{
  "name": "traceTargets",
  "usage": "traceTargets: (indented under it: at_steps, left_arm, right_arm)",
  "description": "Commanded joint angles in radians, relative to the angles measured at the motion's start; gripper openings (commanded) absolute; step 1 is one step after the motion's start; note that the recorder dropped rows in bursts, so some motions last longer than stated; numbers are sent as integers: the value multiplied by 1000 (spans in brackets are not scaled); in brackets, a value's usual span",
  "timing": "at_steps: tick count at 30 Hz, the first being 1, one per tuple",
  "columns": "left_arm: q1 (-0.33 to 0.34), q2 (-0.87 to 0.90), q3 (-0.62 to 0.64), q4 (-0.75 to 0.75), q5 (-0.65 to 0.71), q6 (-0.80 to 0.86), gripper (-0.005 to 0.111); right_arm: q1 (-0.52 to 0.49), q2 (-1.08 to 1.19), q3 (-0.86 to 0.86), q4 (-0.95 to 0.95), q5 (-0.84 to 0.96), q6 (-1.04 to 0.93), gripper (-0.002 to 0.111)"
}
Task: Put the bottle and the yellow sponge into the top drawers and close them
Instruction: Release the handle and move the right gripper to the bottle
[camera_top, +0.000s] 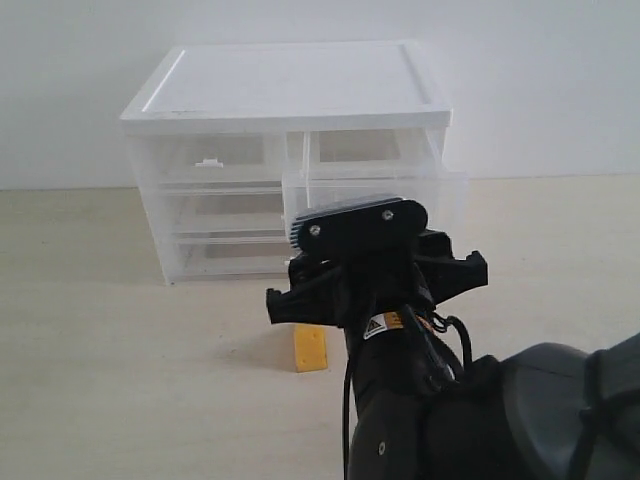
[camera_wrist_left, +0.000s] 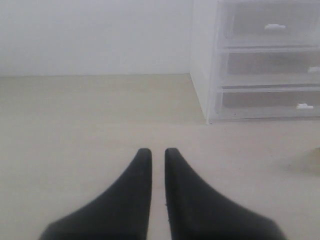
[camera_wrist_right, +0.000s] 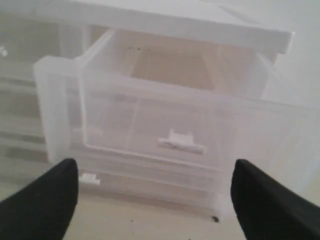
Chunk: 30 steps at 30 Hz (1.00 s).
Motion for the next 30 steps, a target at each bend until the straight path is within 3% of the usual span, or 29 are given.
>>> traceTargets:
  at_steps: [1,6,13,20,30]
  left_arm:
    - [3,-4,3,-1,-3,4,10]
    - [3,-4,3,-1,-3,4,10]
    - [3,-4,3,-1,-3,4,10]
    - [3,-4,3,-1,-3,4,10]
    - [3,-4,3,-1,-3,4,10]
  right_arm:
    - [11,-65,2,17,154,-133,53]
    - [11,-133,2,2,313,-262,-1]
    - [-55,-262,2,-107,601,-384,1]
    - [-223,-341,2,-494,1031,-174,1]
    - [-380,-367,-89,-514,1771,-230,1]
